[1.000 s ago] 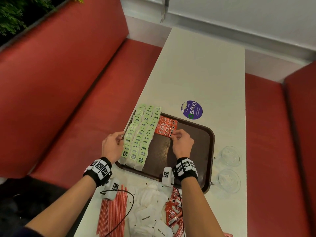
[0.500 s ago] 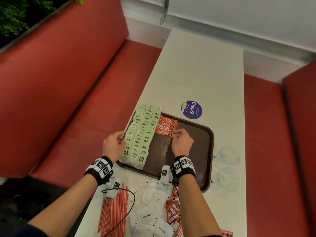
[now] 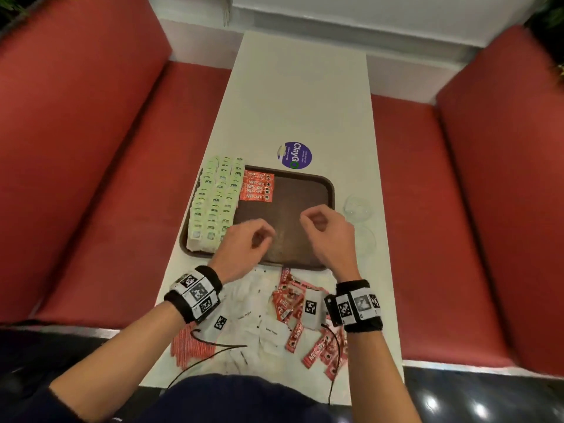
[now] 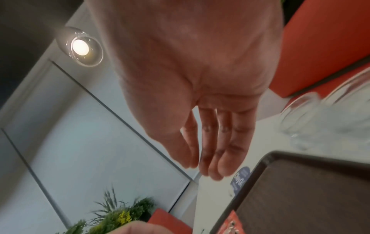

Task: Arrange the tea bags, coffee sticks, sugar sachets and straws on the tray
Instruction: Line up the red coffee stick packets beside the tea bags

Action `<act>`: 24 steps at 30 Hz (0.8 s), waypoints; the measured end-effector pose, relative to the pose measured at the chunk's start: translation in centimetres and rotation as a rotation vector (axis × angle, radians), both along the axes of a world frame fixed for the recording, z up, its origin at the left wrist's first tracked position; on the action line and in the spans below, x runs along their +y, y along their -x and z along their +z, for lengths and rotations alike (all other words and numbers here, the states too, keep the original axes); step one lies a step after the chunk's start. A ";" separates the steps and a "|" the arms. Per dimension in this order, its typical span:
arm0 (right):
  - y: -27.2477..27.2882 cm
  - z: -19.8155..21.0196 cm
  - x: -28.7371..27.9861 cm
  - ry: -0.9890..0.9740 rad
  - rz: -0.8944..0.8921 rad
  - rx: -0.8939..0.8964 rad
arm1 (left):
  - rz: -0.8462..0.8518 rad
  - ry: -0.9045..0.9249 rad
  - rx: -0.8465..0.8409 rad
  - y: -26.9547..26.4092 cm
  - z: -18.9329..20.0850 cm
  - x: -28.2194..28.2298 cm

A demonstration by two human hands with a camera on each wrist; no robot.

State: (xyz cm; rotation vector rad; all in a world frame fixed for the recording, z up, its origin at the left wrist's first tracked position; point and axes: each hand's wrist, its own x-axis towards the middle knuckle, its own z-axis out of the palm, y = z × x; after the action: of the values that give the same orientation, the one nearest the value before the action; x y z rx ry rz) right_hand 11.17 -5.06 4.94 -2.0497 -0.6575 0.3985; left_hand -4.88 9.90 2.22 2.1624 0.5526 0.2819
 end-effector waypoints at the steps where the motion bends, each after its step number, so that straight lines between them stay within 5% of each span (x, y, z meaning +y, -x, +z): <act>1: 0.2 -0.2 -2.1 0.026 0.025 0.018 | -0.085 -0.022 0.029 -0.3 -0.2 -1.5; 5: 0.9 -2.7 -9.9 0.292 0.063 0.056 | -0.350 -0.146 0.254 -1.1 -2.0 -6.3; 11: 2.9 -8.2 -17.9 0.875 0.061 0.127 | -0.332 -0.369 0.659 -0.9 -6.0 -10.0; 24: 5.8 -11.3 -15.4 0.637 0.026 0.077 | -0.324 -0.263 0.502 -2.1 -8.2 -11.3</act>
State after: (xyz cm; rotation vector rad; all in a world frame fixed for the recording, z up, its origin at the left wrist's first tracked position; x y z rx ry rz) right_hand 5.41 -20.47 -6.32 -2.6061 -0.5538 0.7742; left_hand -2.78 -1.44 -5.94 2.5466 0.4426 -0.3976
